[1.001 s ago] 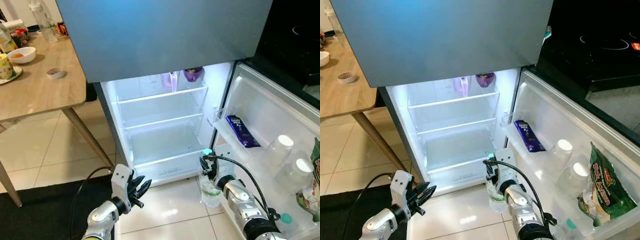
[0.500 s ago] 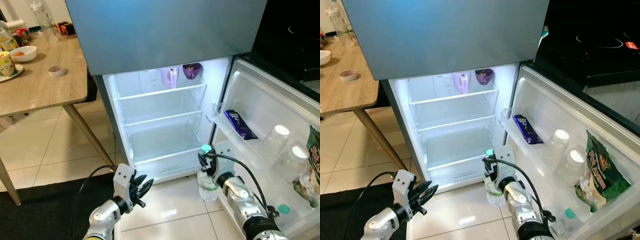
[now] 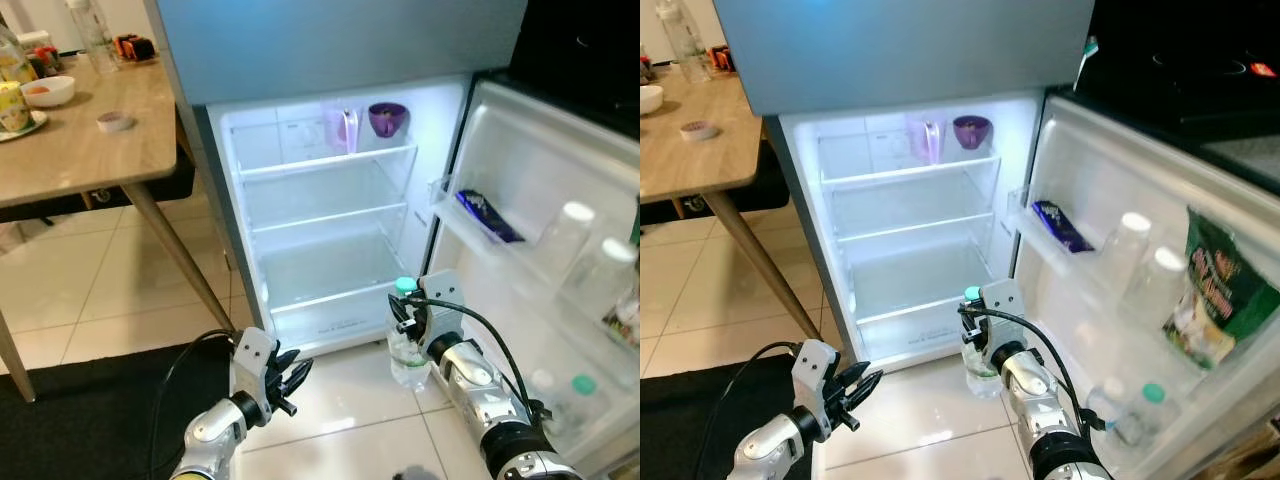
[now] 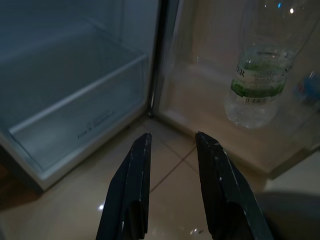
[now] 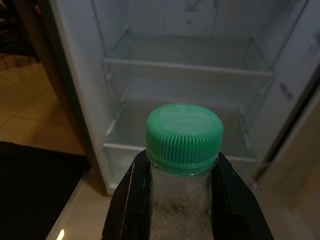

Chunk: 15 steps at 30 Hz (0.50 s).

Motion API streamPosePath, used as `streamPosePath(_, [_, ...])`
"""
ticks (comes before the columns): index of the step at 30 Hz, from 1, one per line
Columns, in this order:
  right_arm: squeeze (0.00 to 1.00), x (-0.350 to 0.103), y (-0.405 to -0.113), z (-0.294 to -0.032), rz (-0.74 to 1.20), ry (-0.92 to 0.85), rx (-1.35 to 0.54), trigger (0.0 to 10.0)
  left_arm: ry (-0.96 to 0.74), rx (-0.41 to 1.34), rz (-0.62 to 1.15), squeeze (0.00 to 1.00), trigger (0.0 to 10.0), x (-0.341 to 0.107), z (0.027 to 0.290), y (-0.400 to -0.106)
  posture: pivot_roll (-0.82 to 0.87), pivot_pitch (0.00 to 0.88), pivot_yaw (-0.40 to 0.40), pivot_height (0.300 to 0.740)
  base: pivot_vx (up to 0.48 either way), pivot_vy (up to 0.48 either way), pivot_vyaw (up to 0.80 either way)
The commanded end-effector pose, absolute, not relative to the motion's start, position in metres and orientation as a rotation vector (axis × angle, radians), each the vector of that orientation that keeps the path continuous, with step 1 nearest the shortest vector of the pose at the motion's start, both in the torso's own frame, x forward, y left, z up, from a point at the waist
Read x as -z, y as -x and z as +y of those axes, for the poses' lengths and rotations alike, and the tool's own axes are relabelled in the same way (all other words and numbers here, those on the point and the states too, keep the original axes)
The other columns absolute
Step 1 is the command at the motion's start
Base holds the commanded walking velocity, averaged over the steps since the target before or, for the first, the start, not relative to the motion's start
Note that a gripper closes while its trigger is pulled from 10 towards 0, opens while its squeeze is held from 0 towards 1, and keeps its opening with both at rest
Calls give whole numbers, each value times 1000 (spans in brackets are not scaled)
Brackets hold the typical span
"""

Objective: Restocking fridge

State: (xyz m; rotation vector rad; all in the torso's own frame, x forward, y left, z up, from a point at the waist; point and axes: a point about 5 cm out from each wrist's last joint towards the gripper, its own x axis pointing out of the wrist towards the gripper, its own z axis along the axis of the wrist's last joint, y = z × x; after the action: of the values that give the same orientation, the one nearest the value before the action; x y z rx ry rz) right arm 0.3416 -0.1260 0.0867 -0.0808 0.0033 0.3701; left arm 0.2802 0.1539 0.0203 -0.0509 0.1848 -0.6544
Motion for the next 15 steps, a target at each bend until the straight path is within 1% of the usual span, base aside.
streamPosePath(1, [0, -96, -343, -123, -52, 71, -380, 10000, 50, 664, 191, 0, 10000, -18, 150, -278, -77, 76, 46, 595, 0, 0, 0])
streamPosePath(10, [0, -109, -348, -122, -90, 87, -388, 10000, 45, 675, 172, 0, 10000, -21, 147, -281, -78, 75, 46, 595, 0, 0, 0])
streamPosePath(15, [0, -115, -351, -120, -92, 88, -400, 10000, 45, 673, 144, 0, 10000, -27, 147, -285, -77, 84, 44, 566, 0, 0, 0])
